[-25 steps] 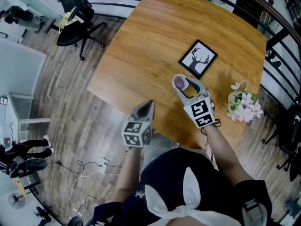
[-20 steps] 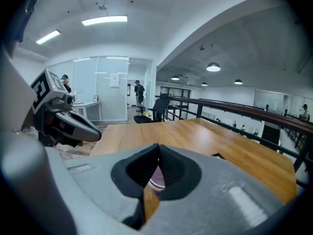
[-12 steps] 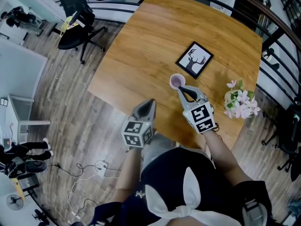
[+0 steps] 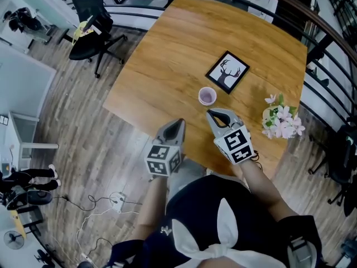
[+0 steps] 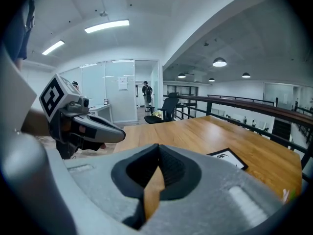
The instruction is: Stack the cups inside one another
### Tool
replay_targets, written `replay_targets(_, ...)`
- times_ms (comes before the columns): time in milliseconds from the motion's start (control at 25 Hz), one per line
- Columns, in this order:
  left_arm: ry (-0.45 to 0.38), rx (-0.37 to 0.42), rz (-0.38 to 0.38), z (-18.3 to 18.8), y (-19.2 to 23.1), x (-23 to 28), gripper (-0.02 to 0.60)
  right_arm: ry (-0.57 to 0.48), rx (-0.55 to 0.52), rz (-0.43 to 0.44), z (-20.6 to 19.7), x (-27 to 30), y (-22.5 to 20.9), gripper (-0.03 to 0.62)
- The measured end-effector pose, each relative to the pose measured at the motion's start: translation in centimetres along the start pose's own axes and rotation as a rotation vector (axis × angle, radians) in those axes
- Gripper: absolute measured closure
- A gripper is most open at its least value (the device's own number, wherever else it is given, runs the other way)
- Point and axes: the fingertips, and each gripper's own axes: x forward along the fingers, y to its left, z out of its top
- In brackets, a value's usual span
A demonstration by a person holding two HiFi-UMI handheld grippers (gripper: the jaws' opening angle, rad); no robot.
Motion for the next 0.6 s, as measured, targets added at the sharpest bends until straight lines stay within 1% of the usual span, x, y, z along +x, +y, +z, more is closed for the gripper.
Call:
replay_targets(280, 0.001, 0.002, -0.003, -0.2, -0.7, -0.5, 0.561, 0.01, -0.003, 0.016, -0.4, -0.7, 1.1, 0.597)
replay_targets(440, -0.014, 0.001, 0.0, 0.0, -0.8, -0.7, 0.561, 0.004, -0.003, 0.023, -0.2, -0.9, 1.5, 0.597)
replay_targets(600, 0.009, -0.008, -0.005, -0.6, -1.1, -0.7, 0.561, 0.018, -0.002, 0.033, -0.3, -1.1, 1.9, 0.597)
